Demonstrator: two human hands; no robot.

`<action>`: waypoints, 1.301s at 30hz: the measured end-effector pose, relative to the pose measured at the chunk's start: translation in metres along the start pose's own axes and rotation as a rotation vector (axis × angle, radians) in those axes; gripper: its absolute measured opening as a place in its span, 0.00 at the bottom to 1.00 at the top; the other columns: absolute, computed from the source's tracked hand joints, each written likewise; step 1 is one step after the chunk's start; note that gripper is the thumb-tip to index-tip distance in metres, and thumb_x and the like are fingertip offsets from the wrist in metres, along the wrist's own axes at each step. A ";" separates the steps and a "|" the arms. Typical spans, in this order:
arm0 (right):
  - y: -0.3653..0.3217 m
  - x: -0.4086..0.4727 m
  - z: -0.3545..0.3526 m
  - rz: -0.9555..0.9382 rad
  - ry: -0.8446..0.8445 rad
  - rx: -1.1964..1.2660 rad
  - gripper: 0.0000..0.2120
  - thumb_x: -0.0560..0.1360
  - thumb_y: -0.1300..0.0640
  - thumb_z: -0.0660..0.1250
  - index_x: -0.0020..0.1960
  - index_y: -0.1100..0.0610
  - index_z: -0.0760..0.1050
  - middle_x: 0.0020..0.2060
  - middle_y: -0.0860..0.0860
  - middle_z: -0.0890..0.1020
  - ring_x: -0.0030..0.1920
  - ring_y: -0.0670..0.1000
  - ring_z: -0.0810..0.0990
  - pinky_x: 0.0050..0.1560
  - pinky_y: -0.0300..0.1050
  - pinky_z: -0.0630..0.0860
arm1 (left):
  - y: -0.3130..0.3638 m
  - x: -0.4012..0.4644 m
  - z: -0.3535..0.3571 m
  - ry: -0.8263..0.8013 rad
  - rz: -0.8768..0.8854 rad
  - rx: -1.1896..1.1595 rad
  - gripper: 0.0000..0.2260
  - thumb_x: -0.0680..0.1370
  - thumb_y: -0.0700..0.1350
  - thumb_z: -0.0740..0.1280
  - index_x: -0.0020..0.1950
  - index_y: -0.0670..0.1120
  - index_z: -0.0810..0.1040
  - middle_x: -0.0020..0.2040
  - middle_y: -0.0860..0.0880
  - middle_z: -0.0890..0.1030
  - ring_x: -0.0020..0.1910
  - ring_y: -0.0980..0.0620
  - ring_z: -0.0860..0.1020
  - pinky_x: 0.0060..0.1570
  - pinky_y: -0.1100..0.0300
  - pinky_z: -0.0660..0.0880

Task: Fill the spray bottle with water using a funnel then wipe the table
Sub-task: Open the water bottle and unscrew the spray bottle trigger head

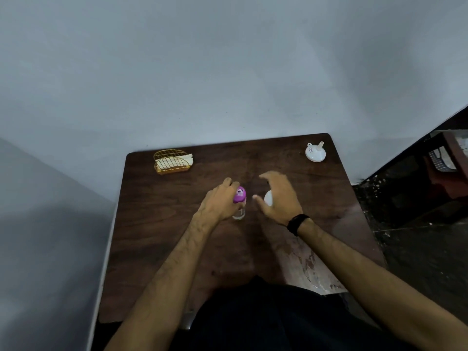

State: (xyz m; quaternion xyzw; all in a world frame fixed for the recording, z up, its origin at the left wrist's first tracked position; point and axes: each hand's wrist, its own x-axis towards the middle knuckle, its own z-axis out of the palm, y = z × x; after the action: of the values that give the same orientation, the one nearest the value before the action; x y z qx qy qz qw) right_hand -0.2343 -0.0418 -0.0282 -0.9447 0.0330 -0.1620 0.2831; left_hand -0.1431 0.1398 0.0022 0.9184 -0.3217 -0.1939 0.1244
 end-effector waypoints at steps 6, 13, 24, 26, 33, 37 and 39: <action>-0.024 0.010 0.057 0.286 -0.518 0.364 0.36 0.63 0.55 0.79 0.67 0.51 0.67 0.61 0.46 0.74 0.61 0.49 0.75 0.60 0.43 0.73 | 0.001 0.000 -0.008 -0.086 0.054 0.093 0.29 0.77 0.48 0.70 0.76 0.47 0.63 0.69 0.46 0.69 0.63 0.46 0.74 0.60 0.48 0.76; -0.023 0.007 0.066 0.390 -0.495 0.425 0.21 0.72 0.54 0.67 0.63 0.48 0.67 0.57 0.48 0.78 0.56 0.51 0.78 0.57 0.51 0.77 | 0.004 -0.003 -0.003 -0.073 0.112 0.181 0.24 0.80 0.49 0.66 0.74 0.47 0.62 0.67 0.44 0.68 0.60 0.45 0.75 0.56 0.45 0.78; -0.022 0.004 0.071 0.346 -0.473 0.234 0.22 0.73 0.44 0.64 0.65 0.47 0.63 0.58 0.50 0.79 0.55 0.54 0.79 0.53 0.53 0.77 | 0.012 -0.009 0.007 0.040 -0.026 0.254 0.21 0.82 0.57 0.59 0.67 0.43 0.65 0.59 0.44 0.75 0.50 0.46 0.81 0.42 0.52 0.77; -0.028 -0.002 0.076 0.343 -0.413 0.231 0.21 0.73 0.47 0.67 0.62 0.45 0.64 0.57 0.47 0.78 0.54 0.53 0.79 0.50 0.50 0.77 | 0.012 -0.012 0.007 0.069 -0.139 0.248 0.24 0.82 0.63 0.54 0.63 0.44 0.68 0.55 0.45 0.79 0.48 0.46 0.82 0.41 0.52 0.75; -0.024 -0.005 0.077 0.322 -0.409 0.176 0.21 0.73 0.42 0.63 0.63 0.48 0.64 0.56 0.49 0.78 0.52 0.55 0.79 0.52 0.54 0.77 | 0.014 -0.037 -0.005 0.072 -0.308 0.235 0.34 0.74 0.76 0.50 0.34 0.47 0.74 0.34 0.50 0.78 0.34 0.51 0.77 0.38 0.58 0.71; -0.017 -0.003 0.079 0.266 -0.436 0.201 0.31 0.71 0.30 0.58 0.68 0.46 0.64 0.61 0.48 0.75 0.58 0.51 0.77 0.58 0.50 0.77 | 0.011 -0.029 -0.010 0.207 -0.043 0.050 0.30 0.71 0.56 0.75 0.69 0.48 0.69 0.66 0.48 0.72 0.64 0.48 0.73 0.61 0.51 0.73; -0.019 -0.002 0.081 0.266 -0.429 0.198 0.29 0.72 0.34 0.61 0.68 0.46 0.64 0.62 0.47 0.74 0.59 0.49 0.76 0.59 0.49 0.76 | 0.011 -0.020 -0.012 0.077 0.077 0.051 0.42 0.69 0.46 0.78 0.77 0.51 0.59 0.77 0.48 0.61 0.75 0.46 0.63 0.70 0.45 0.66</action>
State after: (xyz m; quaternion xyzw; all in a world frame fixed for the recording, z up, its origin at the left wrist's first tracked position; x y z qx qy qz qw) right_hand -0.2103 0.0166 -0.0818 -0.9126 0.0801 0.0778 0.3933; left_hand -0.1577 0.1452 0.0222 0.9150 -0.3565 -0.1454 0.1208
